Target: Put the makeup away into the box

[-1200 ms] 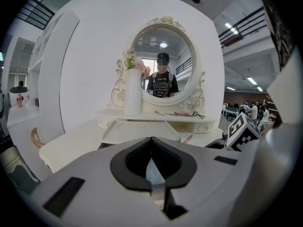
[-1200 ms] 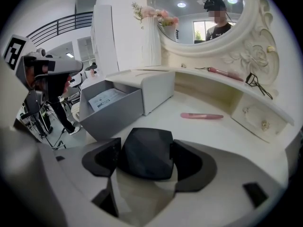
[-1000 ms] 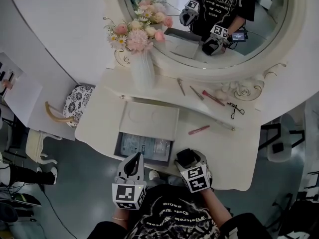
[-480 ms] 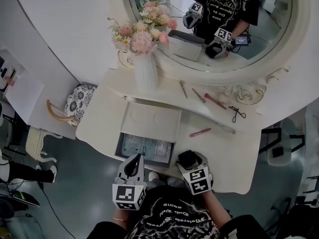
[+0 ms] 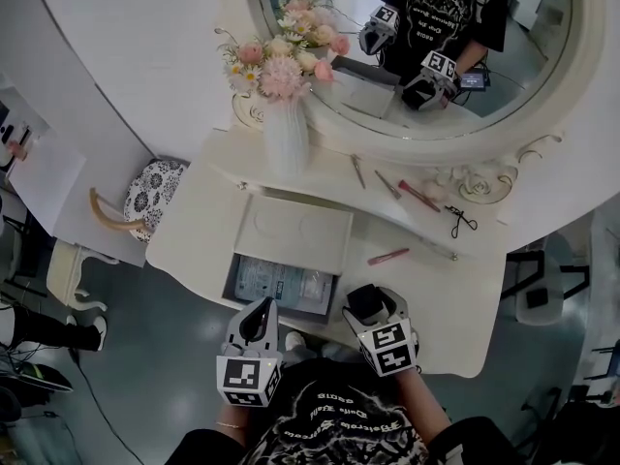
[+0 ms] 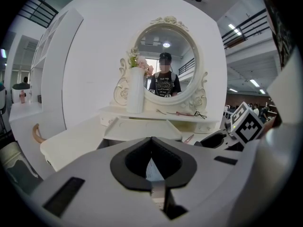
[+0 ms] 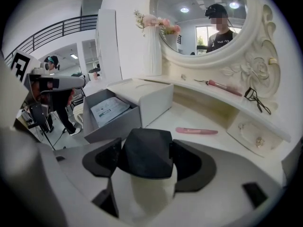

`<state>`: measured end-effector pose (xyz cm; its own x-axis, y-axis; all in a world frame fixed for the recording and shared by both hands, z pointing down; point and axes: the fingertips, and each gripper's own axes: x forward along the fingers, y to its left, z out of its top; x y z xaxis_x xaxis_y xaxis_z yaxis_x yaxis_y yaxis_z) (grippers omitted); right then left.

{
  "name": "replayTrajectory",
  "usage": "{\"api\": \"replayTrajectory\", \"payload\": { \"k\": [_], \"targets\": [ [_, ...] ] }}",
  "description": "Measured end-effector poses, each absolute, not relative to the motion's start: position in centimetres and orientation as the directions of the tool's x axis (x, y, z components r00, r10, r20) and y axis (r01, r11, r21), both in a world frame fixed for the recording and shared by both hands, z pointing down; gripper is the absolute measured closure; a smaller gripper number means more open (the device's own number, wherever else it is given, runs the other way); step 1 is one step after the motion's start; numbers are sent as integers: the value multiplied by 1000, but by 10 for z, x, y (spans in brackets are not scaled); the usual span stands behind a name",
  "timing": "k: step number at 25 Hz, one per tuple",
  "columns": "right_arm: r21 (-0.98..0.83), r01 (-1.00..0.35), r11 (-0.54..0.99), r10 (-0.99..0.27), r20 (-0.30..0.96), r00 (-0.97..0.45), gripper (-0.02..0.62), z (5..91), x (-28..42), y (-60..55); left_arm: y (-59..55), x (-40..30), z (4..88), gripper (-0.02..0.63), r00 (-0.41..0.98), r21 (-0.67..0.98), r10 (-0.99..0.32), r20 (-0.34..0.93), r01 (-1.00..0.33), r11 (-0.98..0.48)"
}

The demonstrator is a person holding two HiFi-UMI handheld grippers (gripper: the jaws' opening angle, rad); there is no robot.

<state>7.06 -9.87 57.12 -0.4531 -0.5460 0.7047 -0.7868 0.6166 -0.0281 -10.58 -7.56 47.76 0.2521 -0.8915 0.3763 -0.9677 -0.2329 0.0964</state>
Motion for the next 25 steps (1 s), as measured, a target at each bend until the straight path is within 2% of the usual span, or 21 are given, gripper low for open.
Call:
{"api": "replayTrajectory", "payload": {
  "k": [25],
  "targets": [
    [15,-764,645,-596,636,-491,253,522,64,-113,-78,-107,481,591,257,109,-896,363,-966,-233]
  ]
}}
